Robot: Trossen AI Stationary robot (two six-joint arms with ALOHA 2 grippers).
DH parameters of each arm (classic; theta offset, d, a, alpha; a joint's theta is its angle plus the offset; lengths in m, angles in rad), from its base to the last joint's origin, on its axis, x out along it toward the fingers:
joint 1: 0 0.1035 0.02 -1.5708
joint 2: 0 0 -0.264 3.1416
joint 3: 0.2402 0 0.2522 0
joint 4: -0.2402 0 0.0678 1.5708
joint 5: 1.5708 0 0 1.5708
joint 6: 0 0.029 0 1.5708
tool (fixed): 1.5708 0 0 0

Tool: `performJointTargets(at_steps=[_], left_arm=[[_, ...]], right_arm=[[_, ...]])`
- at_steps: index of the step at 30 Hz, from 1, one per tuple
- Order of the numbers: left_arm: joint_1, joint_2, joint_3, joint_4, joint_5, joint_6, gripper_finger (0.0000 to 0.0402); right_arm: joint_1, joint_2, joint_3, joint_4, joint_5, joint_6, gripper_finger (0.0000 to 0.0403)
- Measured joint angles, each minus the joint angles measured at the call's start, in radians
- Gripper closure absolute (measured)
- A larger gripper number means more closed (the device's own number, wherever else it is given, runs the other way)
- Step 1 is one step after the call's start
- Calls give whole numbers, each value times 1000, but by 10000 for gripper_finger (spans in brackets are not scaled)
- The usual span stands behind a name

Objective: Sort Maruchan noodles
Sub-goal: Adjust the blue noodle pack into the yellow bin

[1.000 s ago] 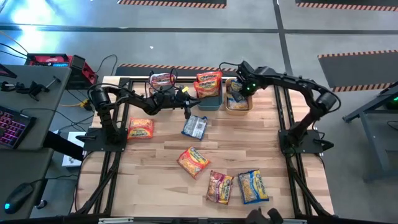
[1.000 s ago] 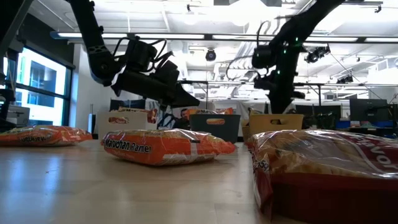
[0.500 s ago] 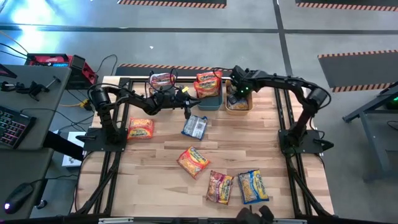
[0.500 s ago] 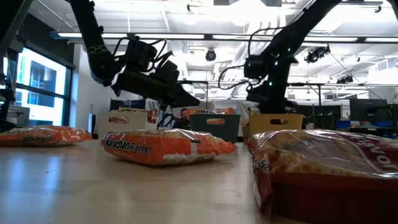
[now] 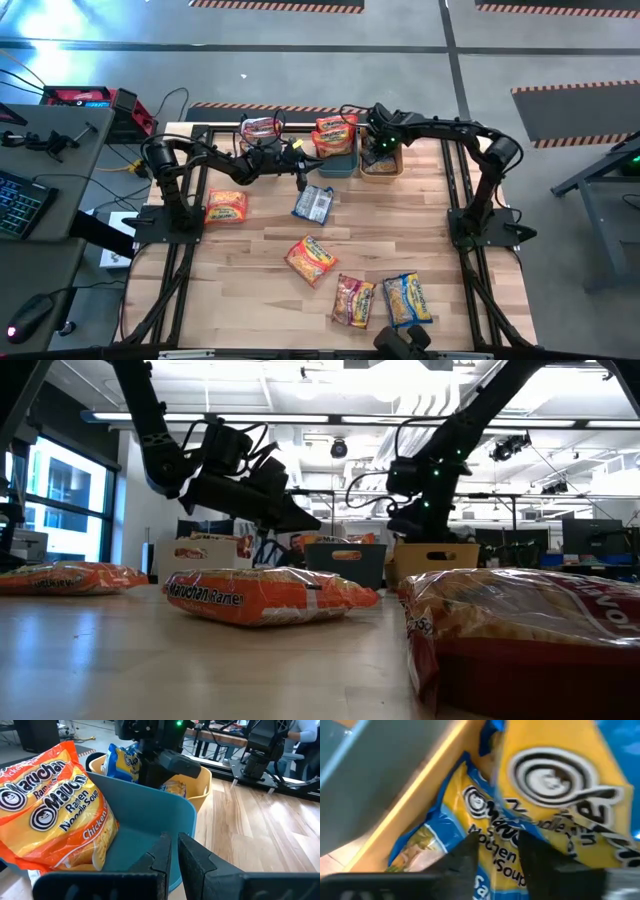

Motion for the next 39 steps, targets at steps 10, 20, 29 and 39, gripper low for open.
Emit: performJointTargets(at_steps=[10, 20, 29, 39], left_arm=[[0, 0, 0, 0, 0, 0, 381], [0, 0, 0, 0, 0, -26, 381], [0, 0, 11, -2, 50, -61, 380], [0, 0, 24, -19, 72, -61, 346]], right_arm=[[16, -26, -6, 10, -18, -70, 400], [79, -185, -11, -38, 12, -103, 403], [77, -170, -10, 34, -42, -154, 382], [13, -14, -5, 136, -84, -405, 221]])
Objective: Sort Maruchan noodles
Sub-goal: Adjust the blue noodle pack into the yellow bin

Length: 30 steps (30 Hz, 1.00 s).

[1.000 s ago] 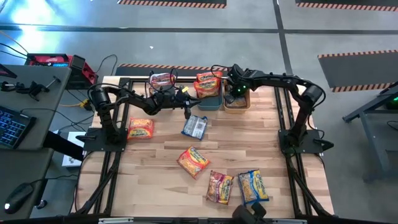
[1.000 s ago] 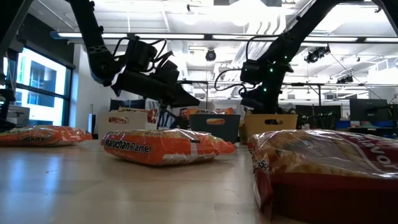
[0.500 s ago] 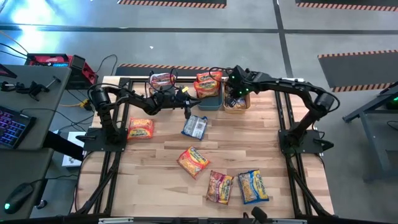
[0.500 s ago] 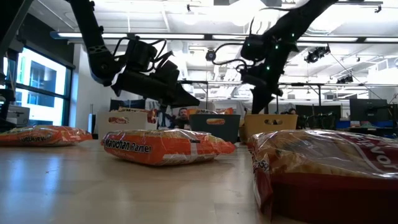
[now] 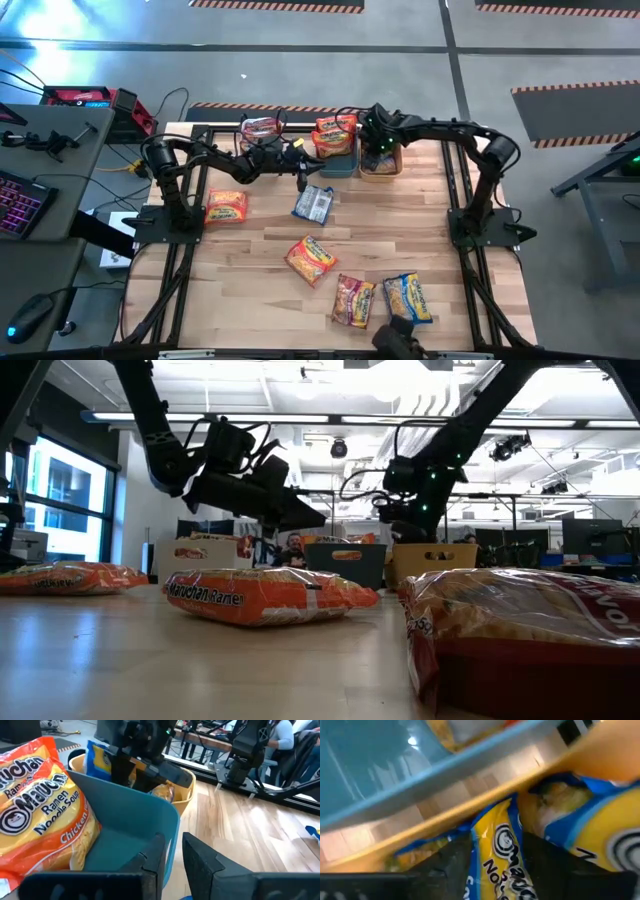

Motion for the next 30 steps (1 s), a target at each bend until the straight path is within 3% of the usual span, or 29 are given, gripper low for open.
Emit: performJointTargets(at_steps=[4, 7, 10, 14, 16, 30], left_arm=[[0, 0, 0, -1, -1, 0, 334], [0, 0, 0, 0, -4, 1, 331], [0, 0, 0, 1, -4, 8, 330], [0, 0, 0, 3, -5, 8, 330], [0, 0, 0, 3, -6, 8, 330], [0, 0, 0, -1, -6, 9, 355]], right_arm=[[-20, 31, 2, 19, -43, -8, 208], [-27, 33, 2, 14, -67, -9, 225], [-29, 34, 2, 12, -81, -8, 272], [-28, 37, 1, 9, -91, -4, 367], [-28, 38, 1, 6, -88, -5, 391], [13, -135, -5, -68, -79, -5, 402]])
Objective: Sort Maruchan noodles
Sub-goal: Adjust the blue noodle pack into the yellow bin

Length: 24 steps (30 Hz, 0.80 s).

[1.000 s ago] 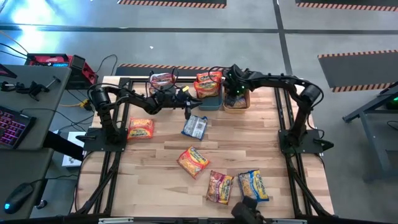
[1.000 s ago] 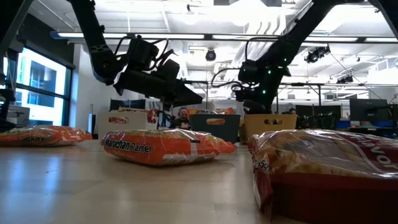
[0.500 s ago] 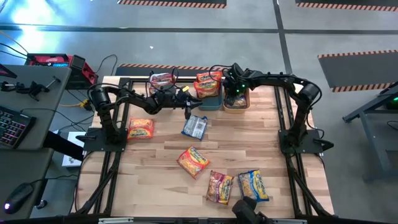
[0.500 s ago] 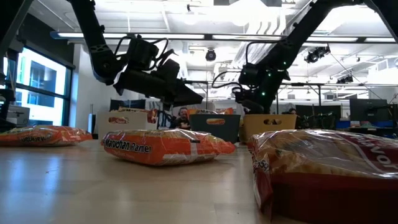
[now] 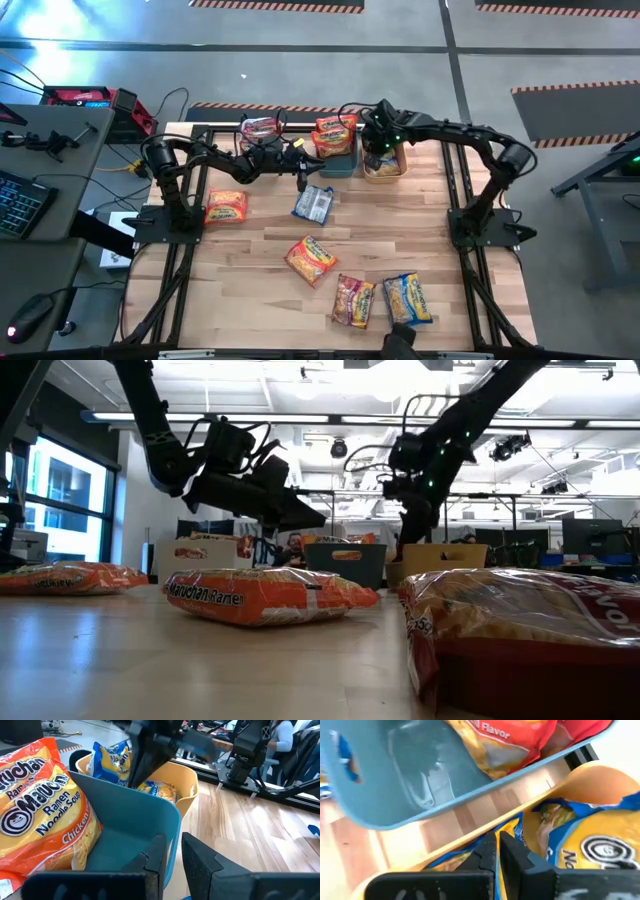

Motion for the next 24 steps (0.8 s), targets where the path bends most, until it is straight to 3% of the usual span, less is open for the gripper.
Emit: performJointTargets(at_steps=[6, 9, 12, 19, 24], left_arm=[[0, 0, 0, 0, 0, -2, 373], [0, 0, 0, 0, 0, -16, 375], [0, 0, 0, -1, 1, -16, 368], [0, 0, 0, -16, 1, -18, 320], [0, 0, 0, -35, 1, -10, 299]], right_arm=[[16, -76, 2, -50, 14, 11, 402], [16, -61, 2, -78, 73, 45, 394], [14, -3, 1, -65, 84, 34, 360], [-21, 132, 2, 58, 83, -13, 233], [-44, 187, 8, 68, 37, -15, 210]])
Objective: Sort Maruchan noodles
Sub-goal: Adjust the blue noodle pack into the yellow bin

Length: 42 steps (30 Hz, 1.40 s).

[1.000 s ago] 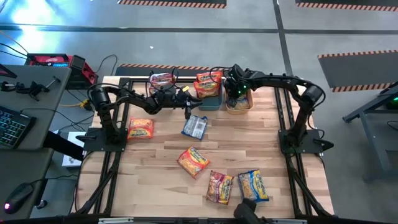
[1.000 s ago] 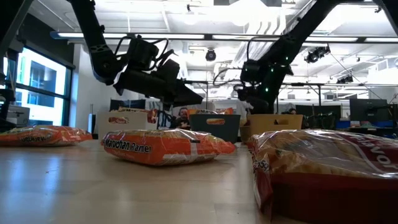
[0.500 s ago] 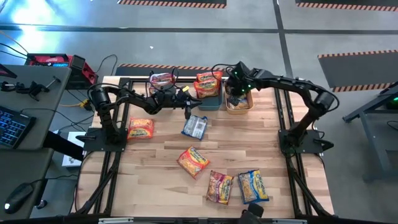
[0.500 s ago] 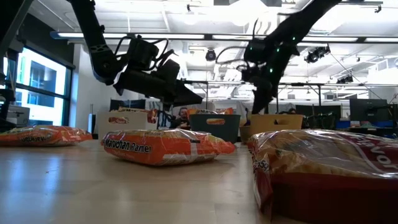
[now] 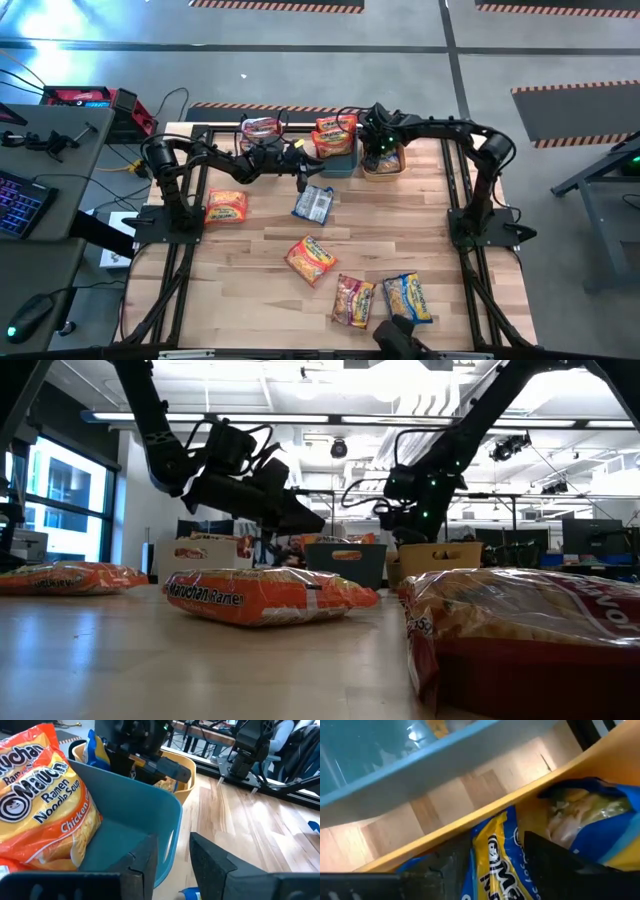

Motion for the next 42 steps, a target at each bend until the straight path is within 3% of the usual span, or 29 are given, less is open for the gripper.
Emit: performJointTargets(at_steps=[4, 10, 17, 26, 33, 37, 42], left_arm=[[0, 0, 0, 1, 0, 1, 296], [0, 0, 0, 2, 0, 9, 314], [0, 0, 0, 2, 0, 4, 343], [0, 0, 0, 2, -13, 1, 364], [0, 0, 3, 11, -68, -61, 374], [19, 0, 53, -2, -74, -116, 356], [34, 0, 186, -132, -33, -130, 290]], right_arm=[[-2, 12, 0, -4, -6, -10, 253], [-1, 12, -2, 6, -10, -19, 388], [5, -12, 31, -42, -25, -19, 400], [16, -152, 46, -67, -23, -18, 403], [66, -293, 46, -88, 97, -9, 403], [114, -352, 47, -80, 168, 11, 402], [171, -368, 43, -59, 239, 13, 402]])
